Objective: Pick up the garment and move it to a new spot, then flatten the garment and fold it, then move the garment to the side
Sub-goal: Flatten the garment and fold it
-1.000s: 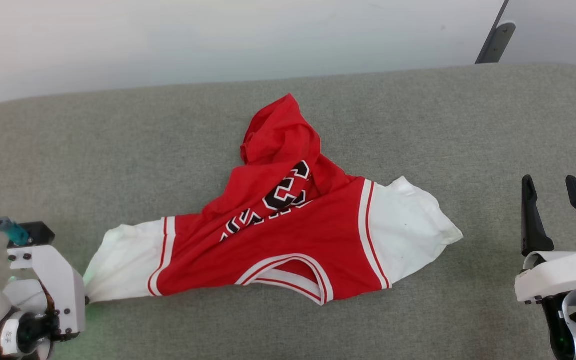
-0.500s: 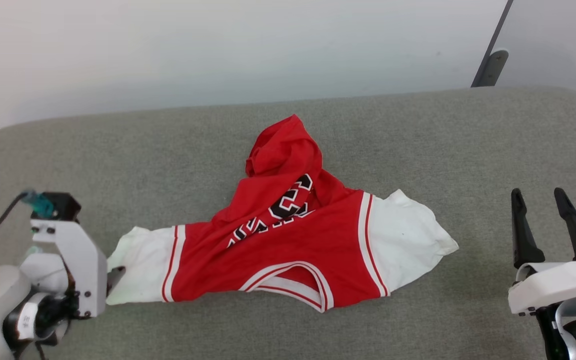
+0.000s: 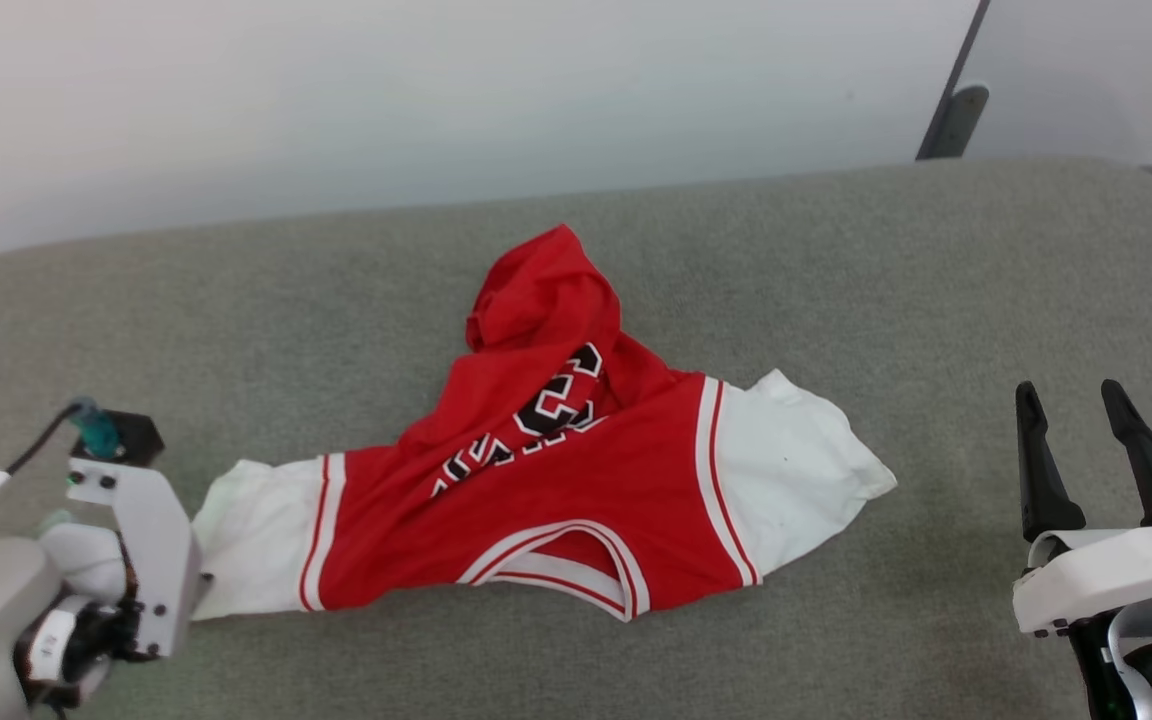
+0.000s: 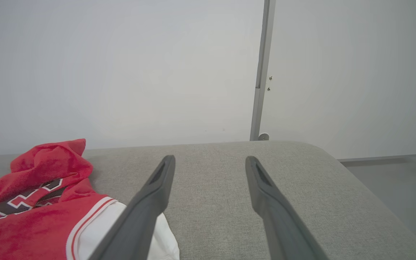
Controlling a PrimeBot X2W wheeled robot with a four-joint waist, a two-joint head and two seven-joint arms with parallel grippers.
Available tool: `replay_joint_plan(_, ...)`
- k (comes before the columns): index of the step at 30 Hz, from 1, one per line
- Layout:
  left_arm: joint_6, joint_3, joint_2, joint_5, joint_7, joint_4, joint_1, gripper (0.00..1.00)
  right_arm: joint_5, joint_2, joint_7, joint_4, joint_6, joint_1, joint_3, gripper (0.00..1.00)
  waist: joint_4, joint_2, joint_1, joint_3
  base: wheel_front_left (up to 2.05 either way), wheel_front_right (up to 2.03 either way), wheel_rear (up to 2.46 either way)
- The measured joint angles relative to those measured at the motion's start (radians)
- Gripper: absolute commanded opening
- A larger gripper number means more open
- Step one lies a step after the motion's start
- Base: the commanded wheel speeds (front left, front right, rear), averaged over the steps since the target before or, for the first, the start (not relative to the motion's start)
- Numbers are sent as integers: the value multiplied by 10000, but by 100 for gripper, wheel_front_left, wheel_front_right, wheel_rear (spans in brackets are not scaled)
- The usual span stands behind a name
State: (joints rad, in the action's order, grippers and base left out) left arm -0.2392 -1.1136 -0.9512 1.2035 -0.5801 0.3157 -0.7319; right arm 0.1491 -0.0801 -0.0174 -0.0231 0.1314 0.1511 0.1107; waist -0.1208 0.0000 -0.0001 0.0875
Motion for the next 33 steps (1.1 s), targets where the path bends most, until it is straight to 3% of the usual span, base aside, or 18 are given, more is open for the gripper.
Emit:
replay_joint_plan(8, 619, 136, 485, 96, 337, 1898, -194, 100, 0, -54, 15, 142, 0, 77, 81, 100, -233, 0, 0, 612, 0, 0, 0)
replay_joint_plan(14, 825, 430, 796, 650, 63, 2834, -372, 100, -2, -111, 86, 228, 0, 198, 127, 100, -353, 0, 0, 1048, 0, 0, 0)
replay_joint_plan(26, 328, 884, 1233, 1820, -1208, 2970, -563, 100, -17, -188, 447, 332, 0, 247, 109, 100, -56, 0, 0, 1265, 0, 0, 0)
replay_joint_plan(28, 330, 968, 1256, 1885, -1170, 2874, -546, 0, 12, -199, 575, 328, 0, 288, 17, 100, 8, 0, 0, 1286, 0, 0, 0)
replay_joint_plan(33, 539, 1051, 1375, 1875, -819, 2698, -504, 0, 407, -443, 1522, 38, 0, 347, -472, 100, 154, 0, 0, 1390, 0, 0, 0)
